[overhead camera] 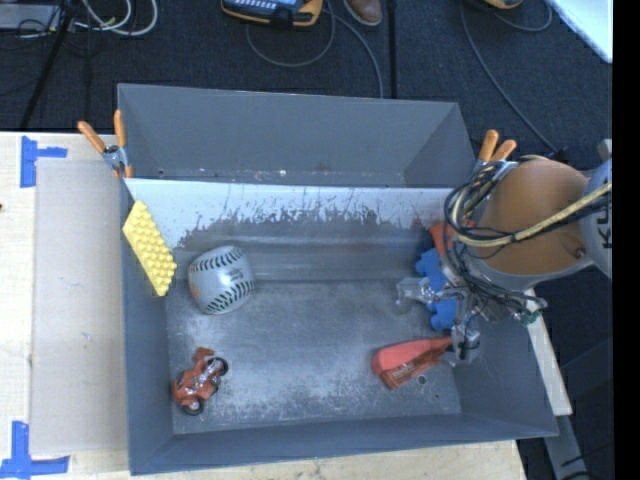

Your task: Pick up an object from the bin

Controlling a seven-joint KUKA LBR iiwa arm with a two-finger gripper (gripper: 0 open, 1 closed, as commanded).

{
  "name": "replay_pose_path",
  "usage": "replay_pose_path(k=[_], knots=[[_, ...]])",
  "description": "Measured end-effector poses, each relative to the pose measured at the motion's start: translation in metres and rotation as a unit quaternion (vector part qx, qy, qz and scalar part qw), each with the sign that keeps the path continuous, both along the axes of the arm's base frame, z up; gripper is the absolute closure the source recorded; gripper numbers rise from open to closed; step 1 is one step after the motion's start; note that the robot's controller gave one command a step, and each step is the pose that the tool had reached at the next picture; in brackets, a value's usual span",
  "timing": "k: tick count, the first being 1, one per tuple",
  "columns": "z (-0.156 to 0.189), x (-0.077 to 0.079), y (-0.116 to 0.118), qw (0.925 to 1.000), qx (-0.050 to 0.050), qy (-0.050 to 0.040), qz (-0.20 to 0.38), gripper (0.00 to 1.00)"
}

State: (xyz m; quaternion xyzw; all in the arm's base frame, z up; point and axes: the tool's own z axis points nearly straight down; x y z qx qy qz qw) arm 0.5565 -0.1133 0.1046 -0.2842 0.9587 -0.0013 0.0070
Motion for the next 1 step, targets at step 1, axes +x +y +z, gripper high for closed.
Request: replay_pose_path(k=[1], knots=[[-0.0248, -0.0132, 0.0061, 0.999, 0.0, 0.0011, 0.045, 0.0]])
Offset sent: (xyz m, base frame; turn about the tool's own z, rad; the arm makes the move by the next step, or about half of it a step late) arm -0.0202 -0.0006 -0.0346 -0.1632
